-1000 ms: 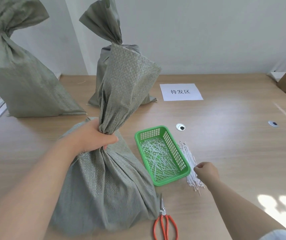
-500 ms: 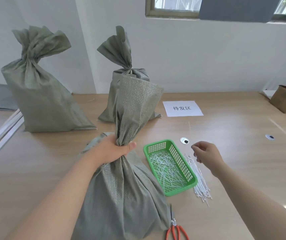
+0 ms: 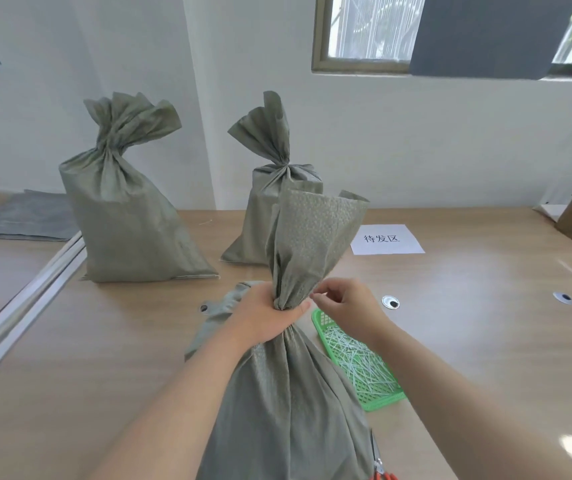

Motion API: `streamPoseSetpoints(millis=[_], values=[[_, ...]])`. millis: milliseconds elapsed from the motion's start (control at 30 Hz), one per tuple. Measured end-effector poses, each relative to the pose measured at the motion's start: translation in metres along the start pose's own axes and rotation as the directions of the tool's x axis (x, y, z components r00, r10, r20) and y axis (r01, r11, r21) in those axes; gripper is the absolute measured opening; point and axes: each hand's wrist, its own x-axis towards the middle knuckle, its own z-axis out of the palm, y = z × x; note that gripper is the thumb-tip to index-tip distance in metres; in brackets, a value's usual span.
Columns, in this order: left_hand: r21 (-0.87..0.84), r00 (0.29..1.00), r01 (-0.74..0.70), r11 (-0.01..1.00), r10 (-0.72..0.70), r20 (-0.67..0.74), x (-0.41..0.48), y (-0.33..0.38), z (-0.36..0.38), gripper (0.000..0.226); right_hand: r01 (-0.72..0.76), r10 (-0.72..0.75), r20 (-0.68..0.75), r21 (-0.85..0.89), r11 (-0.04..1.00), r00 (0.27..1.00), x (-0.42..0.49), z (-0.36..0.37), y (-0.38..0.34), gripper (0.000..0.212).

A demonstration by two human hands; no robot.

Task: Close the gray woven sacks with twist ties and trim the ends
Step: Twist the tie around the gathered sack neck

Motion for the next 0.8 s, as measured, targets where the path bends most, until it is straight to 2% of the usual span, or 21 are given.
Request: streamPoseSetpoints(millis=[67, 133, 233, 367, 500, 633, 800], values=[[0.044, 0.997, -0.059, 0.997, 0.062, -0.055, -0.001, -0.002, 0.001, 0.041, 0.043, -0.042, 0.016, -0.095, 0.995, 0.999, 0.001, 0.010, -0.012, 0.040], [0.114, 0.976, -0.117, 0.987, 0.135, -0.171, 0.001, -0.003, 0.003, 0.045, 0.058, -0.056, 0.014, -0.157, 0.986, 0.998, 0.001, 0.018, -0.017, 0.049], [0.320, 0.940, -0.159, 0.934, 0.242, -0.239, 0.005, -0.006, 0.006, 0.047, 0.052, -0.049, 0.021, -0.207, 0.977, 0.999, 0.004, 0.027, -0.014, 0.033], [0.422, 0.929, -0.168, 0.891, 0.287, -0.234, 0.005, -0.011, 0.006, 0.031, 0.152, -0.155, 0.006, -0.249, 0.957, 0.988, 0.003, 0.035, -0.009, 0.024], [0.569, 0.920, -0.078, 0.819, 0.279, -0.276, -0.004, -0.002, 0.007, 0.047, 0.256, -0.280, -0.086, -0.212, 0.943, 0.956, -0.001, 0.038, -0.013, 0.026], [0.706, 0.908, 0.001, 0.708, 0.295, -0.297, -0.008, -0.001, 0.009, 0.027, 0.181, -0.193, -0.091, -0.128, 0.975, 0.977, -0.006, 0.040, -0.024, 0.055], [0.785, 0.906, 0.022, 0.619, 0.320, -0.277, -0.011, -0.003, 0.009, 0.030, 0.039, -0.041, -0.047, -0.060, 0.997, 0.998, -0.009, 0.039, -0.019, 0.053]])
